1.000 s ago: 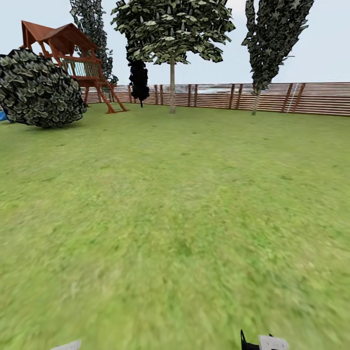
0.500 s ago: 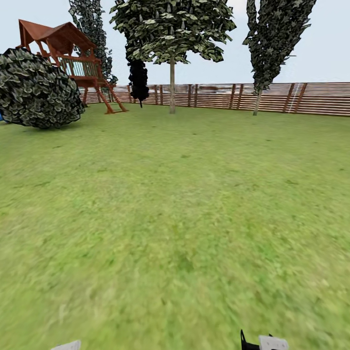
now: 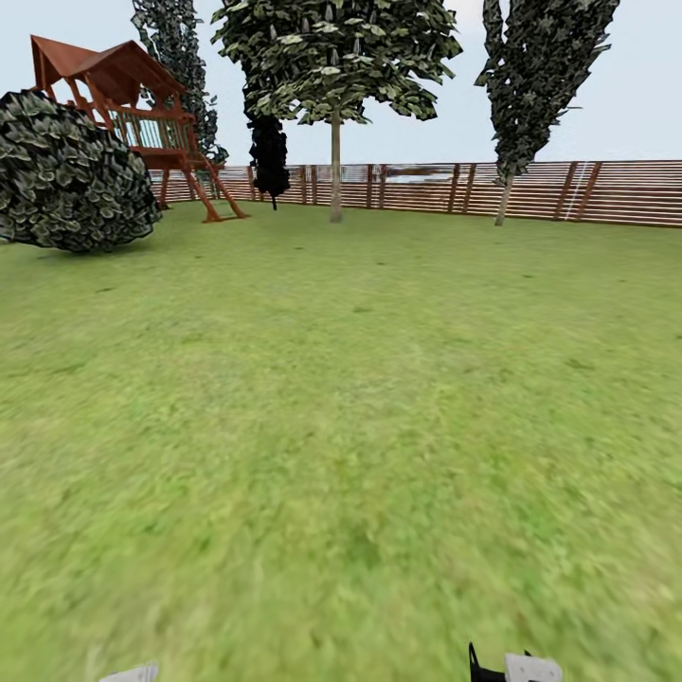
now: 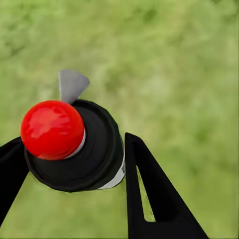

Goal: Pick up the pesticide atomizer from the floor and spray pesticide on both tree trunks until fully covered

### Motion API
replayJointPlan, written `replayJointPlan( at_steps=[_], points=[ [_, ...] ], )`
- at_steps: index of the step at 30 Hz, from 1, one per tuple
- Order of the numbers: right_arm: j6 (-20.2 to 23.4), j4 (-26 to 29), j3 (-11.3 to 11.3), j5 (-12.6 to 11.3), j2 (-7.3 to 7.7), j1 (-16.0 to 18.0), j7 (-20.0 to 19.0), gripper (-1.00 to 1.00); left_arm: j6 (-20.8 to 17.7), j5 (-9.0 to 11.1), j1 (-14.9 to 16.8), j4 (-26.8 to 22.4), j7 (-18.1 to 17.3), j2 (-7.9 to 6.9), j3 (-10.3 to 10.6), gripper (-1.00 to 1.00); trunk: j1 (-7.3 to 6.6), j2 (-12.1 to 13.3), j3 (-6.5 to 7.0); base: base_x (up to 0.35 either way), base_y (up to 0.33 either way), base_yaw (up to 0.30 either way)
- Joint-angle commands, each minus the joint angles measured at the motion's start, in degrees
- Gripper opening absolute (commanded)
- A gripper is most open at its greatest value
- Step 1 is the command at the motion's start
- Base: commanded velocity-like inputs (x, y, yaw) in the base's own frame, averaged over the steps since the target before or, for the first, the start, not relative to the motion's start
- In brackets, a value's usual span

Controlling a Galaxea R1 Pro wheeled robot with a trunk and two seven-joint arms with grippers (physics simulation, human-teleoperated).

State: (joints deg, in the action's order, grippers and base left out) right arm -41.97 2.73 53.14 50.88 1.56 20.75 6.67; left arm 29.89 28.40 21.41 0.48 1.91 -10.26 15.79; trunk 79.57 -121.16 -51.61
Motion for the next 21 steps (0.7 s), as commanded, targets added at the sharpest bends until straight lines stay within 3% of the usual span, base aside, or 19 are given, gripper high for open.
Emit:
replayJointPlan(
  at_steps=[1,21],
  points=[
    [-0.1,-0.1,0.1,0.6,0.02,0.0,0.5,1.0,0.2,0.2,0.0,0.0,0.2,0.05,0.5,-1.0,0.03,0.0,-0.05,0.338,0.0,0.0],
    [-0.1,-0.1,0.1,0.6,-0.08,0.1,0.6,1.0,0.2,0.3,0.0,0.0,0.2,0.48,0.5,-1.0,0.03,0.0,-0.05,0.338,0.0,0.0]
  ],
)
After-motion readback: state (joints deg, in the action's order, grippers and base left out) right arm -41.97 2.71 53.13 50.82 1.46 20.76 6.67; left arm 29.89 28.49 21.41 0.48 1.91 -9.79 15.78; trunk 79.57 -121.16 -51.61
